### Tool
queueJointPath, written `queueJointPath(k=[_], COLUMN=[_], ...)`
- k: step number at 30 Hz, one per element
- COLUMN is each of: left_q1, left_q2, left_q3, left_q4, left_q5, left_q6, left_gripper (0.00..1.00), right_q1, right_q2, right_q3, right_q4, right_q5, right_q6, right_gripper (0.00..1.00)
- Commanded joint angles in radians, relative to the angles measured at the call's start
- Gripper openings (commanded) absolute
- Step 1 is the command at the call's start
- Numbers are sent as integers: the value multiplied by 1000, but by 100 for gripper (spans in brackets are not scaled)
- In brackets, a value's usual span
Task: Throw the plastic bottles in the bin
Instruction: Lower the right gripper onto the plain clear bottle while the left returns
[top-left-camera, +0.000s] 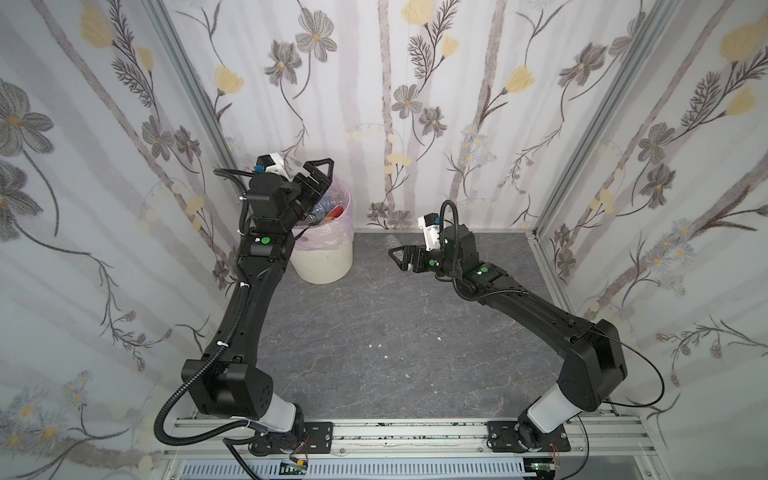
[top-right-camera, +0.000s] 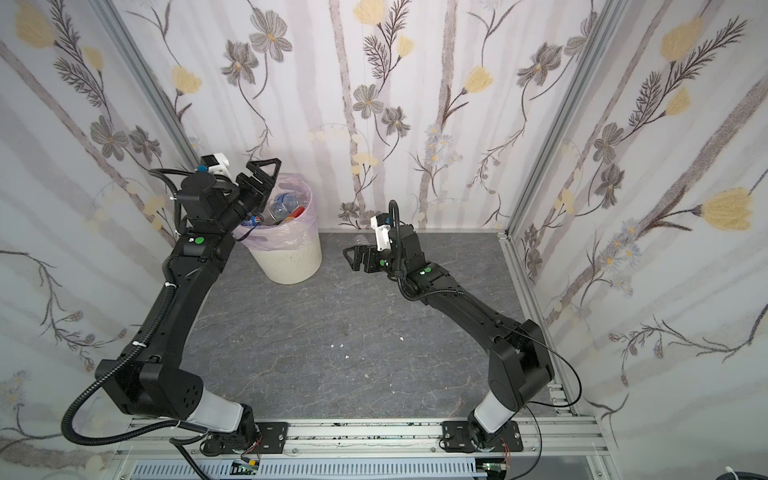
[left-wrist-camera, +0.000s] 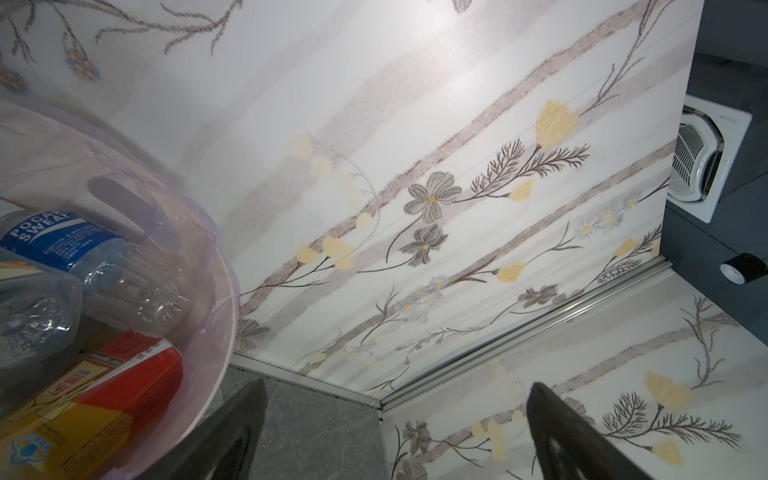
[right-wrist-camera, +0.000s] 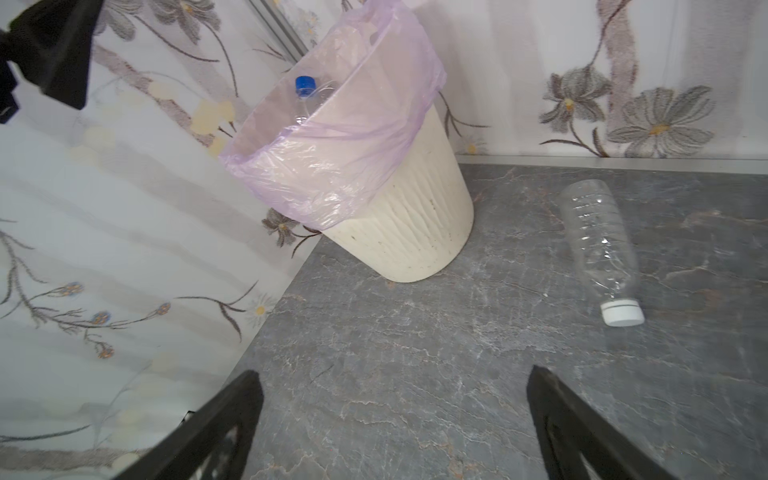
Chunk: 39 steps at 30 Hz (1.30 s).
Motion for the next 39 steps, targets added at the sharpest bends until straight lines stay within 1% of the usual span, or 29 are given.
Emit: queueJointPath(k=[1,6,9,12,18,20,27,31,33,34,36,39], left_q1=[-35,-128,-200,-245,-275,-282,-287,-290,-290,-290,-289,-288], left_q2=[-34,-77,-91,-98,-110,-104,-69,-56,-50,-47,-39,-30], left_q3=[-54,-184,-263,-348,-483,-521,-633,-680,-699,-705,-715,-723], left_q4=[23,22,24,24,29,35,67,99,115,121,132,144], left_q5=[0,-12,-22,-20,-18,-17,1,16,24,26,31,35], left_q6=[53,68,80,85,72,68,66,48,41,39,38,39], left_gripper=[100,100,100,100,100,100,100,100,100,100,100,100], right_q1=[-24,-58,-71,-82,-83,-83,-82,-83,-82,-83,-83,-83], right_q2=[37,157,254,360,534,571,708,755,777,787,802,819], right_q3=[18,96,174,254,401,424,575,629,656,671,694,722], right_q4=[-40,-119,-173,-212,-290,-290,-366,-385,-394,-402,-406,-420], right_q5=[102,184,208,205,223,238,266,276,278,281,281,280], right_q6=[-14,-26,-34,-34,-30,-26,-37,-45,-49,-51,-57,-62], right_gripper=[100,100,100,100,100,100,94,92,88,83,77,74])
